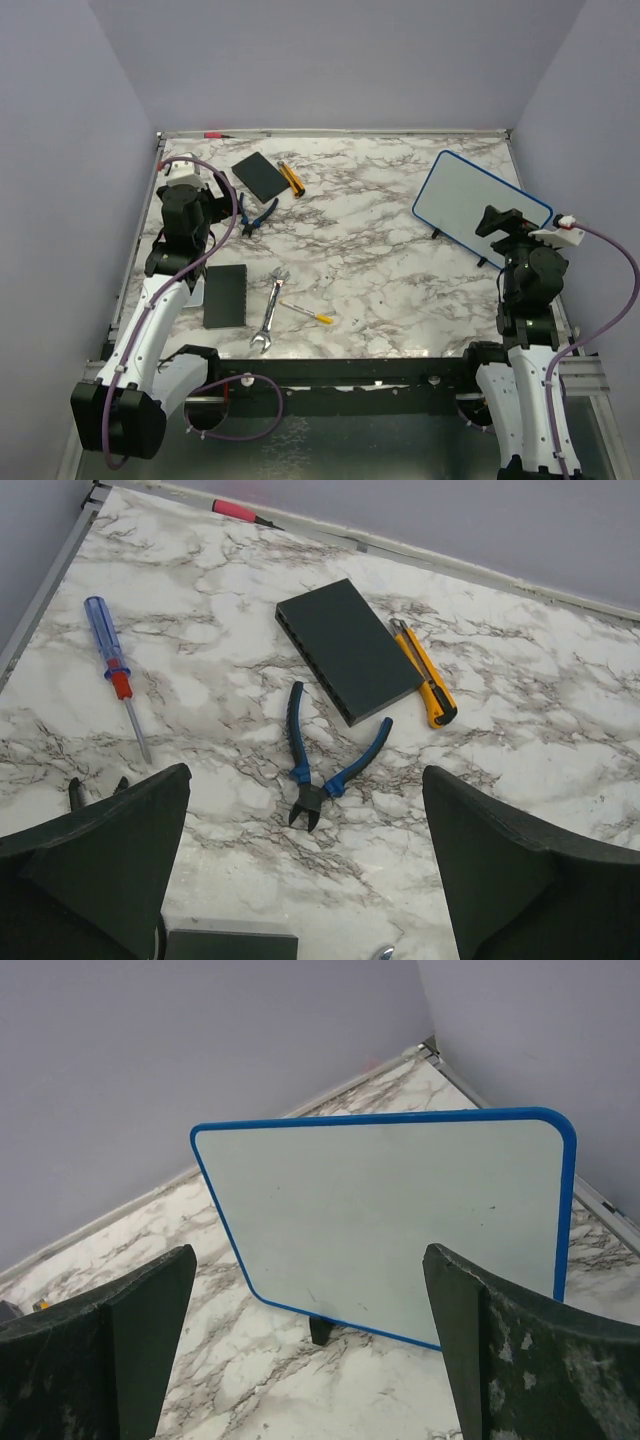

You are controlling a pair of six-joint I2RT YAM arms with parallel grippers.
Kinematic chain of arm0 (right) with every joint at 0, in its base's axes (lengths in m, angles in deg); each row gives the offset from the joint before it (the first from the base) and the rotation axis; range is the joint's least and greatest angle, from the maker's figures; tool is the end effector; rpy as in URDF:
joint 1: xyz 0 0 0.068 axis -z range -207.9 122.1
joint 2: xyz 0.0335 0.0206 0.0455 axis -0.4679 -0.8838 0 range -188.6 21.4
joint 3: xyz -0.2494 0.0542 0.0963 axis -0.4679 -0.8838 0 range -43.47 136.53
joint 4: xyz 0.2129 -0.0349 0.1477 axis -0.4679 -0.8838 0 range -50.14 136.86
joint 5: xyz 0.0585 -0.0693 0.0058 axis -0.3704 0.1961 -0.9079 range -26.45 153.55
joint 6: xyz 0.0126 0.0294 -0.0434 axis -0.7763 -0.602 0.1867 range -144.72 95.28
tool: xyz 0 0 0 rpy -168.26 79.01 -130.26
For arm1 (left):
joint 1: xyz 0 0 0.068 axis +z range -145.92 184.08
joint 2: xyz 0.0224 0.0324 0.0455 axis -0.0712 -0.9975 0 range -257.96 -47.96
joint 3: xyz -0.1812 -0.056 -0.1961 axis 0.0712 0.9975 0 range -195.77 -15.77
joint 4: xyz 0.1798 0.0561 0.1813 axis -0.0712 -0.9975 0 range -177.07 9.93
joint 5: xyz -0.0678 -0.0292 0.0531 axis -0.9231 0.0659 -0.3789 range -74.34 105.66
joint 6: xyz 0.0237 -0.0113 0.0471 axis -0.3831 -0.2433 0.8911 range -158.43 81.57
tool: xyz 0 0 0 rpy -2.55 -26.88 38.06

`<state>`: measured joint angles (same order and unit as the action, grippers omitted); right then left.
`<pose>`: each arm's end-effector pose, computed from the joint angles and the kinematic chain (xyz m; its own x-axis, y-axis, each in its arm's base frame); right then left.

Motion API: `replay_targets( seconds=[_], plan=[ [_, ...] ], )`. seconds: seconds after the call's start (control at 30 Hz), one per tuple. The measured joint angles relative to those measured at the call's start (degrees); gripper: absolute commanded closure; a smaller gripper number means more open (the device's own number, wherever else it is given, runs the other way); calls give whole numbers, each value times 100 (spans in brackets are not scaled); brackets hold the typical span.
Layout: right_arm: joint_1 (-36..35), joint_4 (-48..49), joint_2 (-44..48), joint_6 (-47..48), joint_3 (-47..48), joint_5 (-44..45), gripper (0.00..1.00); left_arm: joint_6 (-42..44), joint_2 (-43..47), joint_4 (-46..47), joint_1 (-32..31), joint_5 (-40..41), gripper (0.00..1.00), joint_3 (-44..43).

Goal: Write a sentence on the whiteboard
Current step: Move the whiteboard stand to the center of the board.

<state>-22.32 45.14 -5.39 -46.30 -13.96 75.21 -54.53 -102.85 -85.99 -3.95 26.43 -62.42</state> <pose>0.1337 -0.0203 0.3060 0.1254 0.3497 -0.9284 0.2692 0.8887 0.3711 0.2236 -0.0248 0.3271 -0.2209 -0.2439 -0.9443 -0.1075 0.9684 -0.2250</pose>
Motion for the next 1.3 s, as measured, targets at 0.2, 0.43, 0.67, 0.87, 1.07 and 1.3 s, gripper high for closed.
replay_targets(
  seconds=[0.2,0.43,0.67,0.87,1.07,1.3],
  plan=[
    [0,-17,-72,-15,22,-170,0,-103,-116,-28,15,0,1,-17],
    [0,-144,-535,-210,70,-815,8,-146,-127,-26,15,-28,1,-17],
    [-39,-205,-1436,-597,129,-1757,22,-146,-175,-28,15,-133,1,-15],
    [-796,-417,-1950,-890,127,-1381,40,-144,-175,-26,15,-247,1,-15],
    [-1906,-376,-3012,-1285,129,-363,43,-142,-219,-26,15,-507,1,-15],
    [-2216,-203,-4192,-1648,157,702,50,-125,-221,-24,2,-671,1,-15]
  ],
)
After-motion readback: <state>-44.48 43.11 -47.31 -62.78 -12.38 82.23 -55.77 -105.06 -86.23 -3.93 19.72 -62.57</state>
